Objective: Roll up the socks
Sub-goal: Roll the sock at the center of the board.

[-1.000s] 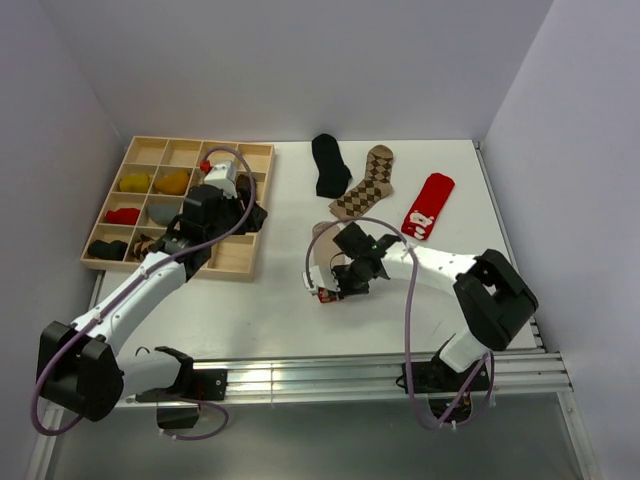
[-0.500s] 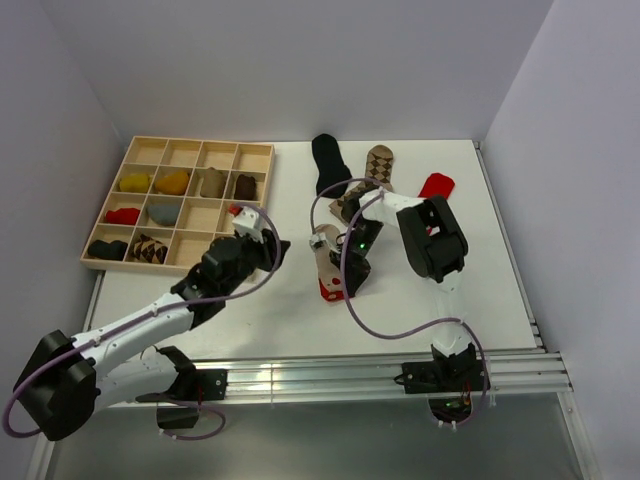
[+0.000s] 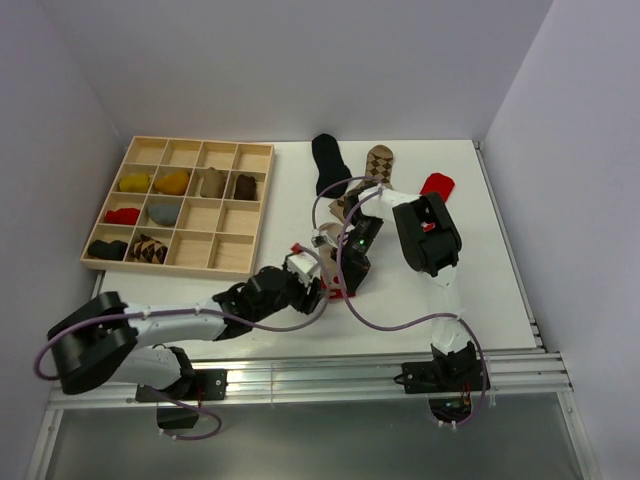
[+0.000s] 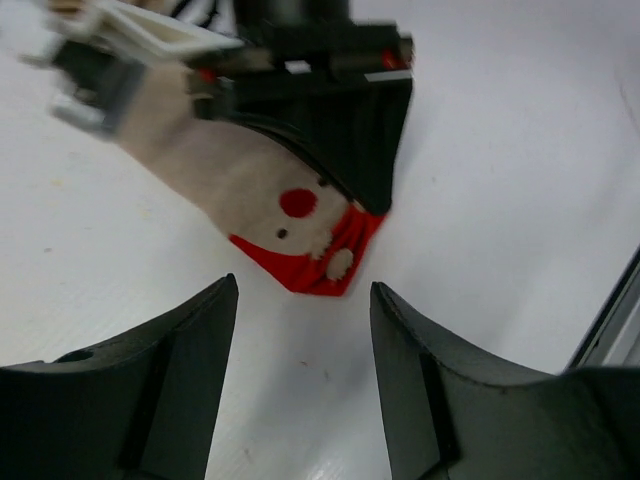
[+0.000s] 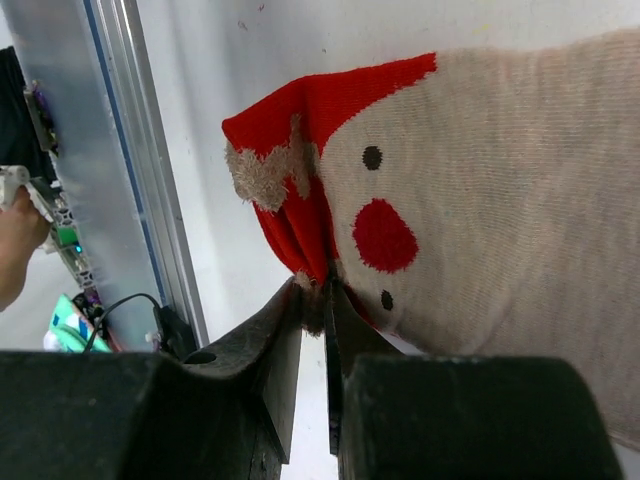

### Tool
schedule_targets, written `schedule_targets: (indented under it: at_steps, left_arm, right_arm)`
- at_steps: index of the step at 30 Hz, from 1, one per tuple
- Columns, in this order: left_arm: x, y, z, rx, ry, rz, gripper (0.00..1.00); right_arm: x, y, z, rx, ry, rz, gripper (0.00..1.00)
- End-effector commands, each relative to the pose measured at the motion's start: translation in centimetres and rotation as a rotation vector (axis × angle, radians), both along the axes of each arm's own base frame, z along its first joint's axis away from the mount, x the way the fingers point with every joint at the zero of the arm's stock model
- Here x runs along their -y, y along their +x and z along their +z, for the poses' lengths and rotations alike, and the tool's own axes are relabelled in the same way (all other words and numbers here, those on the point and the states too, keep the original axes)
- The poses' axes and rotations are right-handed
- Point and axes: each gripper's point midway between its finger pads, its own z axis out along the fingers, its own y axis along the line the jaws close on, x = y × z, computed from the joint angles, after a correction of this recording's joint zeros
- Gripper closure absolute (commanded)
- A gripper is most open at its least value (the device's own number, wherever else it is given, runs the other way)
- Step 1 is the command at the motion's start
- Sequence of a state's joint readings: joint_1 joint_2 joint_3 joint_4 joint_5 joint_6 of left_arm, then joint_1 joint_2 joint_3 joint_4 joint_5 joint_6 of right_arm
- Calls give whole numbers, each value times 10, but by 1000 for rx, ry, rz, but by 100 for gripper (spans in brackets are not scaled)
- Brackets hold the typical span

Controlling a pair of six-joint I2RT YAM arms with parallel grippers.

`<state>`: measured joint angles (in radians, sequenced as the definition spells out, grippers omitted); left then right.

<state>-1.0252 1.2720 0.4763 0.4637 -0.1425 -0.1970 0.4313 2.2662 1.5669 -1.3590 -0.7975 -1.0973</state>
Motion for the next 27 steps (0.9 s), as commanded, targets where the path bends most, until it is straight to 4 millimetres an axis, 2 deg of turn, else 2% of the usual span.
schedule_targets:
  at_steps: [1, 6, 12, 13, 22, 27]
  left_arm:
    - [32, -7, 1, 40, 34, -119, 39]
    - [49, -11, -10, 40, 52, -183, 38]
    - [64, -3, -24, 59, 104, -211, 38]
    - [64, -2, -31, 55, 124, -211, 39]
    - [67, 5, -50, 42, 177, -199, 41]
    - [64, 13, -55, 52, 202, -159, 46]
  right_arm:
    - [7, -6, 8, -56, -46, 9, 82]
    - [8, -6, 7, -52, -53, 14, 82]
    - [11, -6, 5, -55, -63, 17, 82]
    - [10, -5, 5, -52, -63, 17, 82]
    - [10, -3, 7, -41, -64, 17, 83]
    - [10, -2, 7, -42, -64, 15, 83]
